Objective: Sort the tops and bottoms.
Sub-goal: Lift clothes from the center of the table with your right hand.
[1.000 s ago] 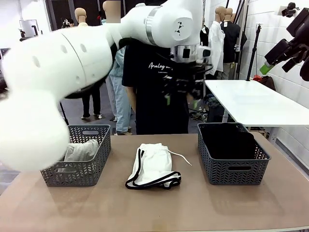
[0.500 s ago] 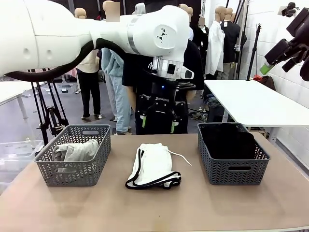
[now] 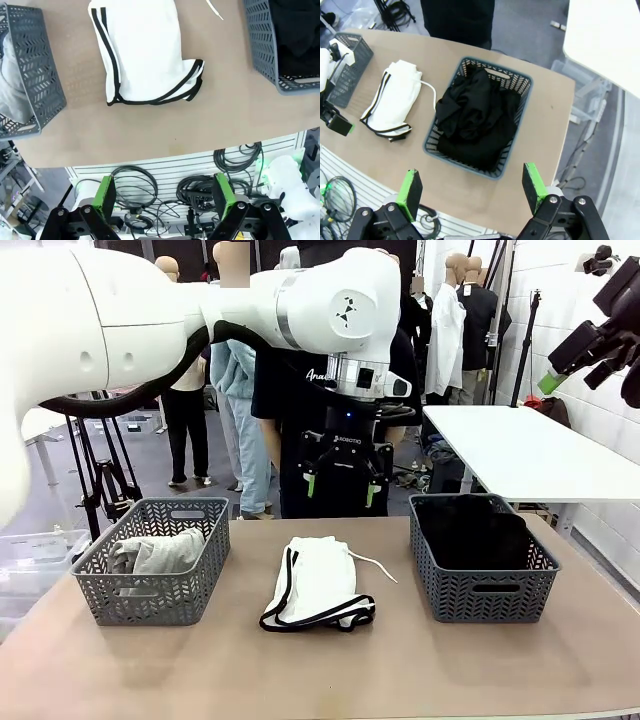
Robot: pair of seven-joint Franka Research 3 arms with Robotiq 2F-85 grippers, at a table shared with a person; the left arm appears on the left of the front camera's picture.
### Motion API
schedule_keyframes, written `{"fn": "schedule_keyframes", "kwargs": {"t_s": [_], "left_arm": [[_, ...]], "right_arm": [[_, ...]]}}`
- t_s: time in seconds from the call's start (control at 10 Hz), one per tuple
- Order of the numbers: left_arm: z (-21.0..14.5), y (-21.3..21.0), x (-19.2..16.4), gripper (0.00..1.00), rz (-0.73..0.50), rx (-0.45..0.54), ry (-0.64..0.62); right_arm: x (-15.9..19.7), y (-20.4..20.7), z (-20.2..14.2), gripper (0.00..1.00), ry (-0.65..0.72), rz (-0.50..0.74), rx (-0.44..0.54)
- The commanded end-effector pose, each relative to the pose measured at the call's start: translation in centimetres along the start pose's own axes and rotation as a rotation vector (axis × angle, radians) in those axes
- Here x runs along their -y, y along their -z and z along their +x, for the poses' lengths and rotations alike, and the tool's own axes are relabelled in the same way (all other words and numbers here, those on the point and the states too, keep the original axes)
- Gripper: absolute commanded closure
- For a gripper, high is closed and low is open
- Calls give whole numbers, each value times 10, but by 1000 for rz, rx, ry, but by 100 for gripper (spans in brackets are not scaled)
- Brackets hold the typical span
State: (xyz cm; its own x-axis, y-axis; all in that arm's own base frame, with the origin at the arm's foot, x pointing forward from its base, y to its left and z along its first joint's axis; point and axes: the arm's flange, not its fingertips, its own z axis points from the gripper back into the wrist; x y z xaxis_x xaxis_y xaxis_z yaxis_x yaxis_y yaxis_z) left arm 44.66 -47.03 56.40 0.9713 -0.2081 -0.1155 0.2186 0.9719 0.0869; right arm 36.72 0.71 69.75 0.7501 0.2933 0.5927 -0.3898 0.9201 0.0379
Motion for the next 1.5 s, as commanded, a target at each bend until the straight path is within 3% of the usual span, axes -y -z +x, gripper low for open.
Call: {"fn": "schedule_keyframes", "kwargs": {"t_s": [0.0,0.1,0.2,0.4,0.9,1.1,1.3,1.4], "left_arm": [[-27,0,-49,0,-120,29,-66],[-59,-4,-82,0,-147,102,-151],[-84,-7,-105,0,-210,109,-74],[-125,-11,-139,0,-174,148,-57],[-171,-22,-157,0,-77,255,-39],[-208,-35,-196,0,-277,391,33],[-218,-33,-248,0,-473,435,99],[-213,-30,-253,0,-497,419,86]], "right_arm": [[1,1,1,0,-13,-8,-5],[1,1,1,0,-13,-8,-5],[1,1,1,0,-13,-8,-5],[1,1,1,0,-13,-8,-5],[1,1,1,0,-13,-8,-5],[1,1,1,0,-13,-8,-5],[1,1,1,0,-13,-8,-5],[1,1,1,0,-13,-8,-5]]}}
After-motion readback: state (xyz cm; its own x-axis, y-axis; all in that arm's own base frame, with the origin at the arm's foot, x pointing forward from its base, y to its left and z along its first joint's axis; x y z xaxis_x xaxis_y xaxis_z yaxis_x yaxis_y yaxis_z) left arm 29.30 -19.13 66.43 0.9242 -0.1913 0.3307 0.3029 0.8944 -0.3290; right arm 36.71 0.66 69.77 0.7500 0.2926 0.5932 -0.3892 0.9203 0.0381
